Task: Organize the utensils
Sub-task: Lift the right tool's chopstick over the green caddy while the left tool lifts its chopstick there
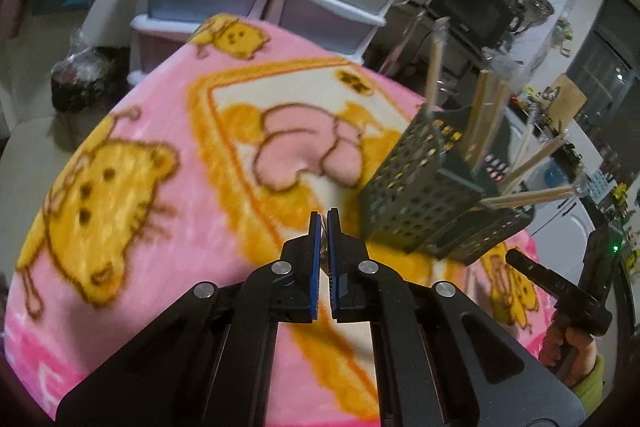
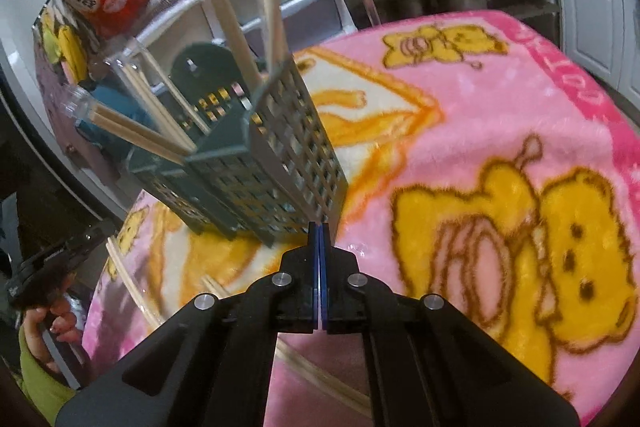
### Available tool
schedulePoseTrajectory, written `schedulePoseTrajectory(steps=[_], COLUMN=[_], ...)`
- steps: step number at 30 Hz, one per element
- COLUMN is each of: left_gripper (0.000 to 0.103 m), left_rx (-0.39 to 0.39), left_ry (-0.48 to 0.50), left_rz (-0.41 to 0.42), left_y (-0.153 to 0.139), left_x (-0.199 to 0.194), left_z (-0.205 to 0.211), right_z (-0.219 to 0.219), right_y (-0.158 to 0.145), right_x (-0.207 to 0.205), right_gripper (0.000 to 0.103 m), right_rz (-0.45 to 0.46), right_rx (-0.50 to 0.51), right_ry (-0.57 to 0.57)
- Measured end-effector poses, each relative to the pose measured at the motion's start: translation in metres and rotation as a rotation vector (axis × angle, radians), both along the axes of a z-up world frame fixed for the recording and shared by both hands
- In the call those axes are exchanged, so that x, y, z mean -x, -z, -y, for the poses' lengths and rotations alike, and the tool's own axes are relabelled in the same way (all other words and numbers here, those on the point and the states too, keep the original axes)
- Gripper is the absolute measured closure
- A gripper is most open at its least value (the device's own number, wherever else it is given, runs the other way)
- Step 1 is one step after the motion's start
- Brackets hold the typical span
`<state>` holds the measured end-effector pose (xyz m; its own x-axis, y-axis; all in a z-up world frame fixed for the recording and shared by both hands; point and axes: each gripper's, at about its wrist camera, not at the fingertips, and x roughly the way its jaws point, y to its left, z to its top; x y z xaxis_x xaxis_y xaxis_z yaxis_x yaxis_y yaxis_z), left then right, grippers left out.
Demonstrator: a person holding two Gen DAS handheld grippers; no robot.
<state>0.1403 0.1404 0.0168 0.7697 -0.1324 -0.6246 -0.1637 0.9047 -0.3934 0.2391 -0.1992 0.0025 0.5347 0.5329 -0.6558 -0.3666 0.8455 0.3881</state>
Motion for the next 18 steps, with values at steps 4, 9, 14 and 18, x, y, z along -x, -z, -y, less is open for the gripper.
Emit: schedulePoseTrajectory(steps=[4, 9, 14, 18], left_gripper=[0.101, 0.102, 0.102, 0.102], left_rx=[0.007, 0.002, -0.006, -0.012], left_ry=[0.022, 0.049, 0.082, 0.109], left_rz=[0.02, 0.052, 0.093, 0.123], left_y=[-0.008, -0.022, -0.039, -0.052], left_x=[-0.002, -0.002, -0.004, -0.005], left_z=[0.007, 0.014, 0.024, 0.033], right_z=[0.004, 0.004, -0.005, -0.011], right_y=[0.01, 0.039, 0.045, 0.047], right_x=[-0.015, -0.029, -0.029, -0.028], right_gripper=[0.101, 0.077, 0.075, 0.073], right_rz=[-0.051, -0.12, -0.126, -0.122], right_rx=[0.023, 0.104, 0.117, 0.131], right_ry=[0.016, 0.034, 0.006, -0.013])
